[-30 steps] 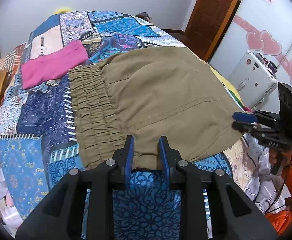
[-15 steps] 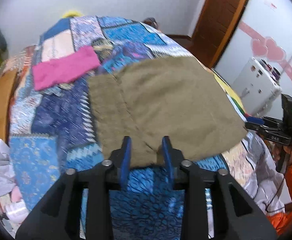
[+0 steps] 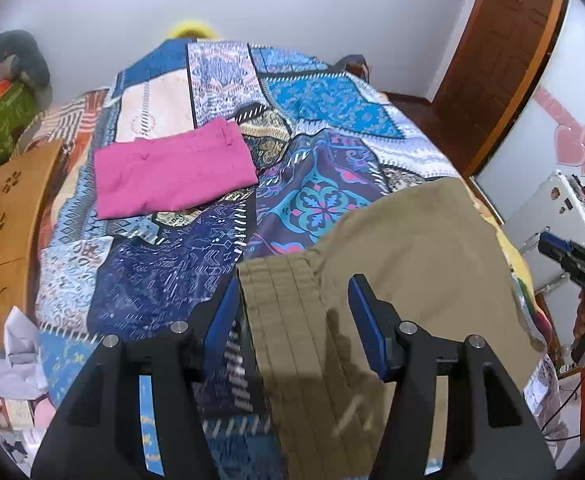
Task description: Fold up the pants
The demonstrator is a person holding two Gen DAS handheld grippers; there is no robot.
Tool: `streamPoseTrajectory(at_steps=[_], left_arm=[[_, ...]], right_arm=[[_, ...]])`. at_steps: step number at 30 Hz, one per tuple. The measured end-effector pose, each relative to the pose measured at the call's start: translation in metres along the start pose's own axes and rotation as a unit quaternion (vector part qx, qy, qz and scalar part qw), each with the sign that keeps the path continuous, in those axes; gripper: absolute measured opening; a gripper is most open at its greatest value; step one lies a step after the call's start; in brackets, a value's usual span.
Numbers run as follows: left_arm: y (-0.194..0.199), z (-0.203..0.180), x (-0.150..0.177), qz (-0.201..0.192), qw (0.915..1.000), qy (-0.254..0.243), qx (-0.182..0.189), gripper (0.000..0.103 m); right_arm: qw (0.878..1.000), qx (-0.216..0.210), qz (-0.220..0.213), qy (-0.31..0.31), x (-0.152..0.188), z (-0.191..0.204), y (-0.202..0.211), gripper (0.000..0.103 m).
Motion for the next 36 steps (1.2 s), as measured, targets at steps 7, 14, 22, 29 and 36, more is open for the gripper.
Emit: streamPoseTrajectory(at_steps=[7,14,22,29,36], left_arm=[[-0.042,0.007,0.002,0.035,0.9993,0.011,0.010,0.071],[-0.061,0.016,0.005,0.038,0.9990,0.024,0.011,0.071],[-0.067,0.033,0.011,0.034,0.9979,0.055,0.001,0.072],[-0.052,0.030,0.005,0.028,0.9981,0.054,-0.006,0.072],[0.012,0.016,-0.004,-0.019,0.9991,0.034,-0.013,0.073]], right_arm=[[1.000,0.006,0.014,0.009,-0.025,-0.018,-0.059,0.040],[0.998,0.006,0.046,0.029,-0.039,-0.033,-0.128,0.039],[0.995,0.003,0.090,0.041,-0.030,-0.037,-0.163,0.030],[0.992,0.034,0.113,0.049,-0.038,-0.031,-0.152,0.034],[0.996,0.012,0.062,0.058,-0.054,-0.003,-0.080,0.036]])
Point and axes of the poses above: each gripper's, at about its wrist camera, not at the fingertips, and y roughly against the way its jaws point, z to its left, x to its underside, the point moved 4 cm from there along -y, roughly the way its jaws point, and after that the axes turned 6 degrees about -z, right-handed, at the moved point
